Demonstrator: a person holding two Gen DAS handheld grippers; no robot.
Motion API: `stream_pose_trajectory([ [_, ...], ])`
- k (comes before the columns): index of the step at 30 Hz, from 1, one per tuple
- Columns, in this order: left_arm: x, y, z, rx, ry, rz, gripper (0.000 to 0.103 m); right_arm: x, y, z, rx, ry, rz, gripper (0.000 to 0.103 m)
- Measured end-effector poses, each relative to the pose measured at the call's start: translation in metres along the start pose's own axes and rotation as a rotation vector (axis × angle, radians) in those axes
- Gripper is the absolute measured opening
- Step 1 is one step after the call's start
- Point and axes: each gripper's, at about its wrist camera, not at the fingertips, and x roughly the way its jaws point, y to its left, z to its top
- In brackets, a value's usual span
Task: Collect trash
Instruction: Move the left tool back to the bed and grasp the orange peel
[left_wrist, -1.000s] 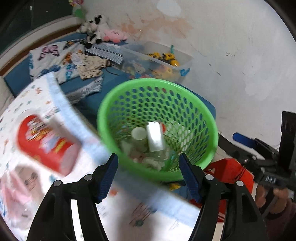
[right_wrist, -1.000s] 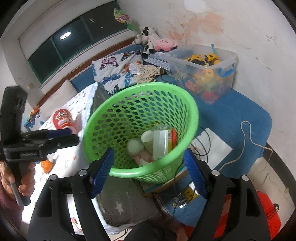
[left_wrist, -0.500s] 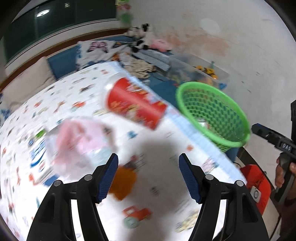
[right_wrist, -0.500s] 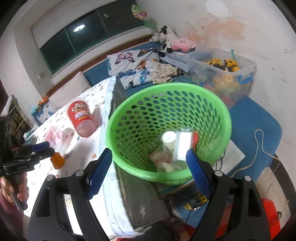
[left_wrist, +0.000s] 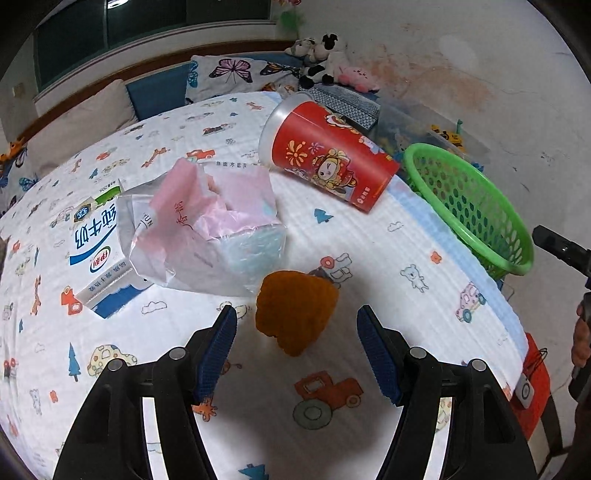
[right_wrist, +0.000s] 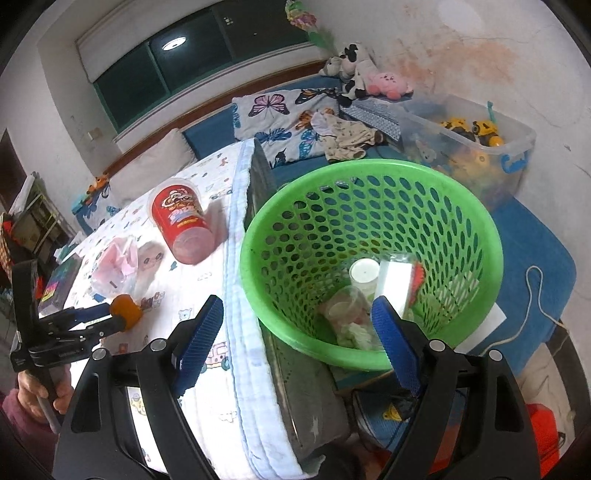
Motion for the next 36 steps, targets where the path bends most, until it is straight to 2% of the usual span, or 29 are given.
stream_pose_trajectory([
  [11,0.014,0.001,0.003,-0.071,0.012,0.027,0.065,0.008,0.006,0.001,-0.015,0.016,0.012,0.082],
  [18,0.017,0.004,0.002,-0.095,0.018,-0.012,0.045,0.014,0.014,0.001,-0.032,0.027,0.026,0.082],
  [25,0.007,0.003,-0.004,-0.089,0.009,-0.052,0.032,0.019,0.027,0.005,-0.061,0.037,0.044,0.082],
  [36,-0.021,0.017,-0.015,-0.109,-0.004,-0.105,0.028,0.033,0.058,0.012,-0.119,0.052,0.095,0.082],
])
